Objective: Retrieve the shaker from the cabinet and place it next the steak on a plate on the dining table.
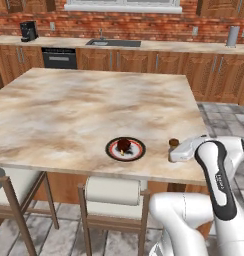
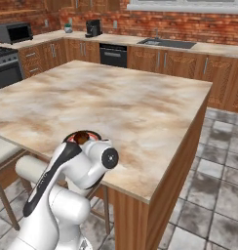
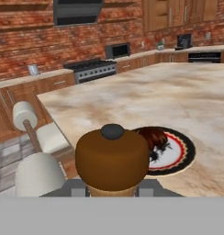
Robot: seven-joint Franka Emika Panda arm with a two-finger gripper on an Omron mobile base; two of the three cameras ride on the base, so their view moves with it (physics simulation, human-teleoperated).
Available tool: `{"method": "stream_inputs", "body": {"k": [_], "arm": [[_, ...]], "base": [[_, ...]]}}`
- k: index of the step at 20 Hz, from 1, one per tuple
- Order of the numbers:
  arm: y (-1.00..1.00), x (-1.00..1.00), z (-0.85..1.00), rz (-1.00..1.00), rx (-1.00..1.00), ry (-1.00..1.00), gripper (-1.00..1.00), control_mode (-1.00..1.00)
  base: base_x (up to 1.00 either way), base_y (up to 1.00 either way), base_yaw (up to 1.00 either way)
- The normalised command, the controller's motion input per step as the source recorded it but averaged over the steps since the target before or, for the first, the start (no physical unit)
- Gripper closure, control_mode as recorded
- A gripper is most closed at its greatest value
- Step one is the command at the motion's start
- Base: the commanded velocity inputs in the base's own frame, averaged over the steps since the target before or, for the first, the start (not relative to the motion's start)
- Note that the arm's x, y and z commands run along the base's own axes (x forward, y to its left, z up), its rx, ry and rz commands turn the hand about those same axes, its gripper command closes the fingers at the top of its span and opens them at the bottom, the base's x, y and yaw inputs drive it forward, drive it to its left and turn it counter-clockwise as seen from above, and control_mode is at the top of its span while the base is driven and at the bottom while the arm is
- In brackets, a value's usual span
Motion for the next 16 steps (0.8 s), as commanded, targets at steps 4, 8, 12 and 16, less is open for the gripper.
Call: {"method": "stream_inputs", "body": {"k": [4,8,12,16], "arm": [[0.0,0.13,-0.11,0.0,0.0,0.0,1.0,-1.0],[0.0,0.17,-0.16,0.0,0.0,0.0,1.0,-1.0],[0.0,0.17,-0.18,0.0,0.0,0.0,1.0,-1.0],[0.0,0.19,-0.18,0.0,0.01,0.0,1.0,-1.0]], "base": [[0.0,0.0,0.0],[0.0,0.0,0.0],[0.0,0.0,0.0],[0.0,0.0,0.0]]}}
